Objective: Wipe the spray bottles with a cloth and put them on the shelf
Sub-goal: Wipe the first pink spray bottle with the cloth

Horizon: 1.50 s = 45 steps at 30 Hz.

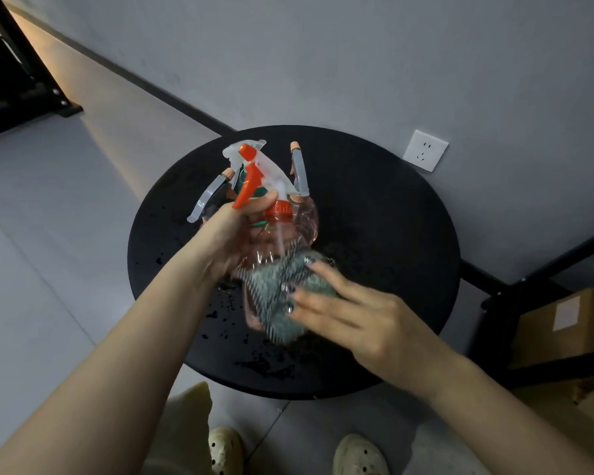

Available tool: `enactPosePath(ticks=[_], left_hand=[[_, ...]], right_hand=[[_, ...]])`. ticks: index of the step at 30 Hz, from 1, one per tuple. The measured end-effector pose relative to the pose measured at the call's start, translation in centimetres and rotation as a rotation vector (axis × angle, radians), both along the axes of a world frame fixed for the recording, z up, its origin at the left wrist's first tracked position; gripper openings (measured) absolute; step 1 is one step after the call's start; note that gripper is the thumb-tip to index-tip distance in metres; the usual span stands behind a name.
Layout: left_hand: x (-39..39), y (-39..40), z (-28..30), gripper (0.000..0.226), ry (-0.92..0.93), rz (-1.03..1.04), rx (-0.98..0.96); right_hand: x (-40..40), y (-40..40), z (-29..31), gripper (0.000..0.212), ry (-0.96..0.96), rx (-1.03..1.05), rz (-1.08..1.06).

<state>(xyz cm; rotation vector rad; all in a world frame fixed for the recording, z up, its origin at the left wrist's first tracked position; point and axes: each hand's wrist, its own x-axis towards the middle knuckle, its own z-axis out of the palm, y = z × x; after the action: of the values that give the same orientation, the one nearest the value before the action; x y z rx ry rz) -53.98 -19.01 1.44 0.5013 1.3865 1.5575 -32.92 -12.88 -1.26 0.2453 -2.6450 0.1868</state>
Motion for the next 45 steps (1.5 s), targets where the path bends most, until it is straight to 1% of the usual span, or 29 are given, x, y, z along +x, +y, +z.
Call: enactPosePath(ticks=[1, 3, 4, 6, 8, 11, 13, 15, 16, 18, 19, 21, 23, 26, 29, 32, 35, 37, 38, 40, 42, 43, 45], left_hand=[[-0.2, 0.0, 0.1, 0.014, -0.02, 0.023, 0.023], [-0.5, 0.0, 0.1, 0.026, -0.014, 0.053, 0.049], [-0.5, 0.0, 0.1, 0.026, -0.007, 0.064, 0.051], [-0.5, 0.0, 0.1, 0.015, -0.009, 0.073, 0.058], [-0.5, 0.0, 0.1, 0.009, -0.008, 0.066, 0.054], [-0.3, 0.0, 0.0, 0.019, -0.005, -0.007, 0.0], [0.2, 0.0, -0.2, 0.022, -0.011, -0.081, -0.006], [0.6, 0.1, -0.4, 0.032, -0.014, -0.08, -0.031], [0.7, 0.0, -0.3, 0.038, -0.019, -0.076, -0.039], [0.7, -0.1, -0.2, 0.044, -0.037, -0.104, -0.015], [0.7, 0.0, -0.2, 0.041, -0.035, -0.113, -0.009], [0.5, 0.0, -0.2, 0.024, 0.011, -0.07, -0.019], [0.2, 0.0, -0.1, 0.017, 0.015, -0.016, 0.002], [-0.2, 0.0, 0.1, 0.007, -0.036, 0.053, 0.062], [-0.6, 0.0, 0.1, 0.013, -0.035, 0.08, 0.077], [-0.8, 0.0, -0.1, 0.009, -0.007, 0.076, 0.091], [-0.9, 0.0, -0.4, 0.014, 0.002, 0.021, 0.065], [-0.9, 0.0, -0.9, 0.019, 0.001, -0.058, 0.03], [-0.8, 0.1, -1.0, 0.022, -0.004, -0.106, 0.022], [-0.4, 0.1, -1.2, 0.028, -0.013, -0.138, 0.019], [-0.2, 0.1, -1.2, 0.03, -0.018, -0.113, 0.014], [-0.2, 0.1, -1.2, 0.029, -0.023, -0.106, 0.014], [-0.5, 0.1, -1.3, 0.028, -0.034, -0.109, 0.015]], right_hand=[[0.2, -0.2, -0.1, 0.033, 0.001, 0.064, 0.037], [0.5, -0.4, -0.4, 0.025, -0.005, 0.113, 0.085], [0.5, -0.3, -0.5, 0.024, -0.004, 0.116, 0.092], [0.2, 0.0, -0.5, 0.026, 0.007, 0.105, 0.063], [-0.4, 0.1, -0.1, 0.033, 0.034, 0.035, 0.002], [-2.0, 0.4, 0.7, 0.053, 0.044, -0.121, -0.116], [-2.9, 0.7, 1.0, 0.059, 0.02, -0.257, -0.219], [-3.3, 0.9, 1.0, 0.061, -0.002, -0.379, -0.286], [-3.3, 1.0, 0.9, 0.061, -0.013, -0.399, -0.287], [-2.9, 1.0, 0.7, 0.058, -0.021, -0.339, -0.247], [-2.4, 1.0, 0.6, 0.055, -0.011, -0.27, -0.215], [-1.3, 0.9, 0.4, 0.05, 0.004, -0.142, -0.143], [-0.2, 0.6, 0.3, 0.042, 0.001, -0.024, -0.055], [0.8, 0.0, -0.1, 0.027, 0.001, 0.159, 0.042], [0.7, 0.1, -0.5, 0.023, 0.031, 0.211, 0.071], [-0.1, 0.4, -0.4, 0.026, 0.046, 0.205, 0.03], [-1.5, 0.4, 0.2, 0.038, 0.066, 0.102, -0.056], [-2.6, 0.7, 0.5, 0.052, 0.058, -0.05, -0.139], [-3.1, 0.9, 0.6, 0.056, 0.047, -0.128, -0.185], [-3.8, 1.4, 0.7, 0.057, 0.031, -0.279, -0.262], [-4.1, 1.5, 0.4, 0.059, 0.004, -0.406, -0.284], [-4.1, 1.4, 0.2, 0.06, -0.003, -0.436, -0.28], [-3.8, 1.2, -0.1, 0.059, 0.003, -0.405, -0.253]])
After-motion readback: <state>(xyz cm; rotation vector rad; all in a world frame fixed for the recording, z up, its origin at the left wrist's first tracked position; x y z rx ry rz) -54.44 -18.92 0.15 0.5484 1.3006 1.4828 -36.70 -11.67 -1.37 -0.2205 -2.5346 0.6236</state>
